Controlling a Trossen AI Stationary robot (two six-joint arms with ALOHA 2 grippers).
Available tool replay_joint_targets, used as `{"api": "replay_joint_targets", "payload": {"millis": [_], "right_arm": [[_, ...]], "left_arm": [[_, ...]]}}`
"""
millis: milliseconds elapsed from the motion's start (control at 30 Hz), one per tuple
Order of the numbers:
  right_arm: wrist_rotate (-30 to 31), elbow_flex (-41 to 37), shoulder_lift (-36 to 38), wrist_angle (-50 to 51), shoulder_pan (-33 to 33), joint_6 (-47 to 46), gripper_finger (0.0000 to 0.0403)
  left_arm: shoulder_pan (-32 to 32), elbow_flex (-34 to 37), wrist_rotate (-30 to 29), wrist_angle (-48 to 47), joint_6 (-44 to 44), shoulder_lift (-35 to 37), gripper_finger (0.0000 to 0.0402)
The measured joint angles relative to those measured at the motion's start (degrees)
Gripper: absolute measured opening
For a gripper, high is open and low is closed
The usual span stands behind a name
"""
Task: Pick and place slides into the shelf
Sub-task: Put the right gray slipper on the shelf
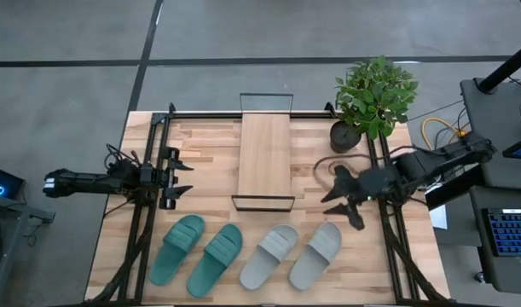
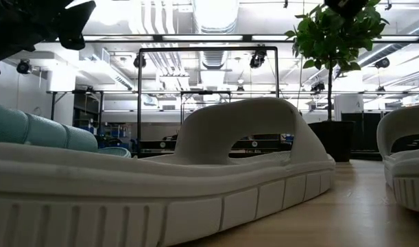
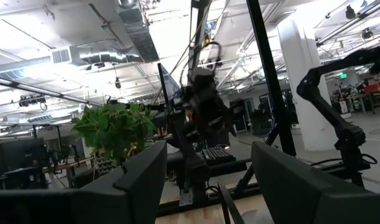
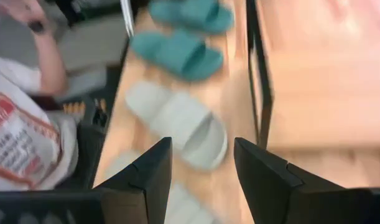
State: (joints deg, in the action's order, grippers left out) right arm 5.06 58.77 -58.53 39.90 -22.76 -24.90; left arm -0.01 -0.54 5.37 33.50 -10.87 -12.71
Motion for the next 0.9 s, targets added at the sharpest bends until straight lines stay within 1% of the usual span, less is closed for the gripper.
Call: {"api": "replay_joint_targets", "payload": {"millis": [167, 267, 433, 567, 700, 900], "right_arm": [[8.61, 6.96, -7.46, 13.15, -7.56, -13.04, 0.0164], [11.68, 9.06, -11.36, 17.27, -12.14, -21.48, 0.0164], [13.91, 10.41, -17.38, 17.72, -18.01, -32.92, 0.0164], [15.26, 10.8, -22.74, 17.84, -20.41, -41.1, 0.0164], [14.89, 11.82, -28.61, 17.82, -20.98, -45.51, 0.016], [14.05, 17.75, -38.41, 18.03, -20.98, -45.57, 0.0153]], "left_arm": [[0.0, 0.0, -0.02, 0.02, -0.02, 0.11, 0.0219], [0.0, 0.02, -0.02, 0.09, -0.02, 0.11, 0.0219], [-0.01, 0.02, -0.02, 0.19, -0.04, 0.17, 0.0219], [-0.02, 0.02, -0.02, 0.47, -0.05, 0.17, 0.0219], [-0.02, 0.04, -0.03, 0.48, -0.05, 0.13, 0.0219], [-0.02, 0.04, -0.04, 0.55, -0.37, 0.2, 0.0219]]}}
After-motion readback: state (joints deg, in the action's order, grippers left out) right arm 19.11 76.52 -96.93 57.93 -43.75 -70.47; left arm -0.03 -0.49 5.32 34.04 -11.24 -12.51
